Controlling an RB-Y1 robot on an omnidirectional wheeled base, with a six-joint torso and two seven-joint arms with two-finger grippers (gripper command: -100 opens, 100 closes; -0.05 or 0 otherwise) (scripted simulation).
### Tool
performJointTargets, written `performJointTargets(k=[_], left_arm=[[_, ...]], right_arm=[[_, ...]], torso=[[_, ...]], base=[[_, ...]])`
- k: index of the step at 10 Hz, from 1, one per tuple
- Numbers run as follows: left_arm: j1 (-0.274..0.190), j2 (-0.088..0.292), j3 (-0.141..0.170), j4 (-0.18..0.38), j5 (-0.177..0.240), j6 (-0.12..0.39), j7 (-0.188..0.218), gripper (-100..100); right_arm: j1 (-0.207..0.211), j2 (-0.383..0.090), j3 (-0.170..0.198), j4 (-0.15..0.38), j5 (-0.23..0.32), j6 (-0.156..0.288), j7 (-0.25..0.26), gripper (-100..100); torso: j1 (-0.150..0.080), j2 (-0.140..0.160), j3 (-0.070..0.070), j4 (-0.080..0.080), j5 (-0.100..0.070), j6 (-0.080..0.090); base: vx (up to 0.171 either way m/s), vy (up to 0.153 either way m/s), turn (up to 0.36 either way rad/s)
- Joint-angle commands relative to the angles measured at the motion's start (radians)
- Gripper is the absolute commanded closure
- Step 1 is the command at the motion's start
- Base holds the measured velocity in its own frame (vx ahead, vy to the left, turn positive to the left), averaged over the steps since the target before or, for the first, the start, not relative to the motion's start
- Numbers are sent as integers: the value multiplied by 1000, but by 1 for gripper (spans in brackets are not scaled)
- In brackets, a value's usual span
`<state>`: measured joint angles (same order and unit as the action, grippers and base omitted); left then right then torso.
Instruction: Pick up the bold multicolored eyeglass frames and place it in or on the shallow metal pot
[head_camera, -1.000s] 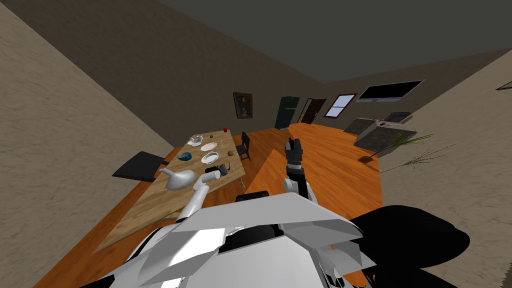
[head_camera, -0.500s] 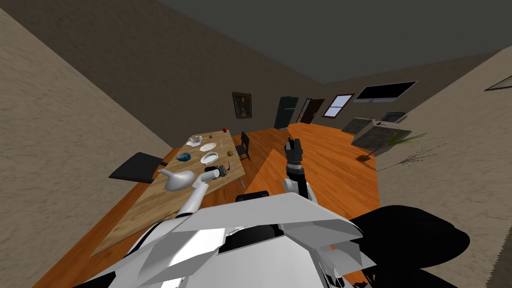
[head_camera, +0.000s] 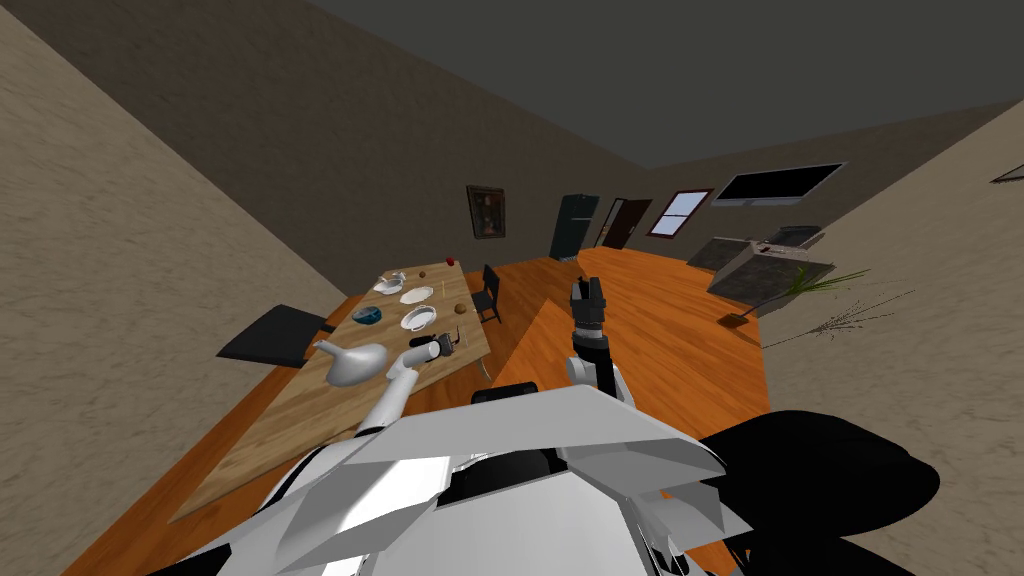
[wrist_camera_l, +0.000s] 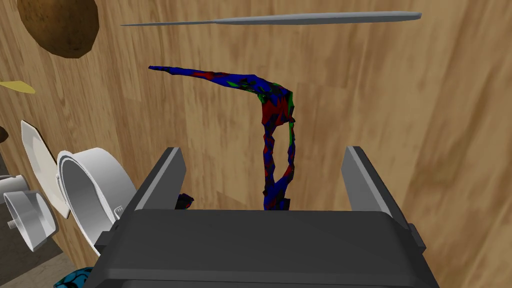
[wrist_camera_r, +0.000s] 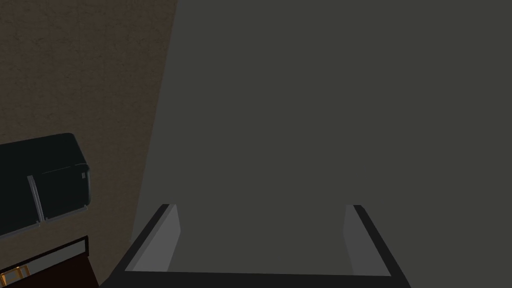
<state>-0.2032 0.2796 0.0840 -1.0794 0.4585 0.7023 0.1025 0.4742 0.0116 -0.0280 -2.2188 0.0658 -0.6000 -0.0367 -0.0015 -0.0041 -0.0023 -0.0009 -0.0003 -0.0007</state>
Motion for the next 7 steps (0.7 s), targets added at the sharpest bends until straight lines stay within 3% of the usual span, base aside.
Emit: performJointTargets(k=[1, 2, 6, 7], left_arm=[[0, 0, 0, 0, 0, 0, 0, -100], [0, -1, 1, 1, 0, -2, -4, 100], [0, -1, 0, 1, 1, -2, -3, 100], [0, -1, 0, 1, 1, -2, -3, 0]], right_arm=[[0, 0, 0, 0, 0, 0, 0, 0], [0, 0, 0, 0, 0, 0, 0, 0], [0, 0, 0, 0, 0, 0, 0, 0], [0, 0, 0, 0, 0, 0, 0, 0]], torso=[[0, 0, 0, 0, 0, 0], [1, 2, 1, 0, 0, 0], [2, 3, 2, 1, 0, 0], [2, 3, 2, 1, 0, 0]], base=[[25, -10, 6], [0, 0, 0], [0, 0, 0], [0, 0, 0]])
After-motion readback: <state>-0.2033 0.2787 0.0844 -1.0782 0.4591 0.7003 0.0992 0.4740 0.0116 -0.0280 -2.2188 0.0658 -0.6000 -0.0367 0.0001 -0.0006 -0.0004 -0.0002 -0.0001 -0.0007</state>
